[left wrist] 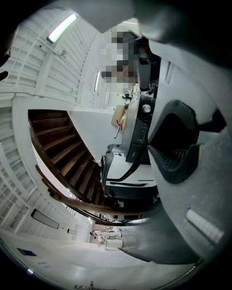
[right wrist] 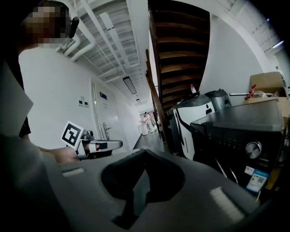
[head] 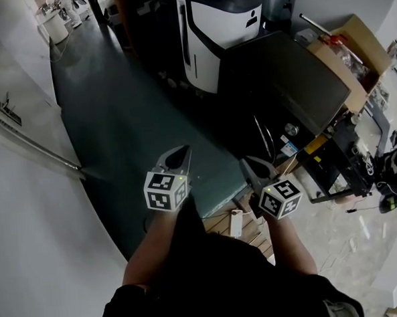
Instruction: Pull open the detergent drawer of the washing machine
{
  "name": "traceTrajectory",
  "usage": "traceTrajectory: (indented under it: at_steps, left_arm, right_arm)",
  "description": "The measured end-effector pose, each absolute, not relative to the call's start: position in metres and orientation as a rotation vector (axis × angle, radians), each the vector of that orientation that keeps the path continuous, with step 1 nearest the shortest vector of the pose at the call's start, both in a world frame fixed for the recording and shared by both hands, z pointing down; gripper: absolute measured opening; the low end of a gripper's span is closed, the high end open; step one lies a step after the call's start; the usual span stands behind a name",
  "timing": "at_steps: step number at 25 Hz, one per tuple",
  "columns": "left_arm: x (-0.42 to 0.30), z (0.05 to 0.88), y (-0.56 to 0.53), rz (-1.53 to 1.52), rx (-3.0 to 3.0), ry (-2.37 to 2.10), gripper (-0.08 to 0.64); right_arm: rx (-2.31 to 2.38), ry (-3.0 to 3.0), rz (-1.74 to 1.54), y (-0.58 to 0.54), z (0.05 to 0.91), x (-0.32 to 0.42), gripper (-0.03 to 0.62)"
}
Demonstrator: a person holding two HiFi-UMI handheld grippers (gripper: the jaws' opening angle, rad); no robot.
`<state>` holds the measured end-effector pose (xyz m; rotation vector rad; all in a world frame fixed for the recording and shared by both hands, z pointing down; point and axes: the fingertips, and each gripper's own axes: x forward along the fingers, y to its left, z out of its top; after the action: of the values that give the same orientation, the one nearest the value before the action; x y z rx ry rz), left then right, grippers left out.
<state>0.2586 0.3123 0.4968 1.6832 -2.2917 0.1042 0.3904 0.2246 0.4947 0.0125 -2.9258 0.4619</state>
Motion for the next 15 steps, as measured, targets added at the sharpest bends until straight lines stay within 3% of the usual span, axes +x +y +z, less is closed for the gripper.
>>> traceTrajectory:
  at_steps: [8, 15]
  left_arm:
    - [0.141, 0.494, 0.246, 0.093, 1.732, -2.299, 0.011]
    - [0.012, 0.484, 0.171, 0.140, 1.813, -2.226, 0.011]
  right_arm:
    - [0.021, -2.885, 0.469, 0.170, 0.513, 0.285, 0.003]
    - [0.038, -2.833, 0.452, 0.107, 0.505, 0.147, 0.003]
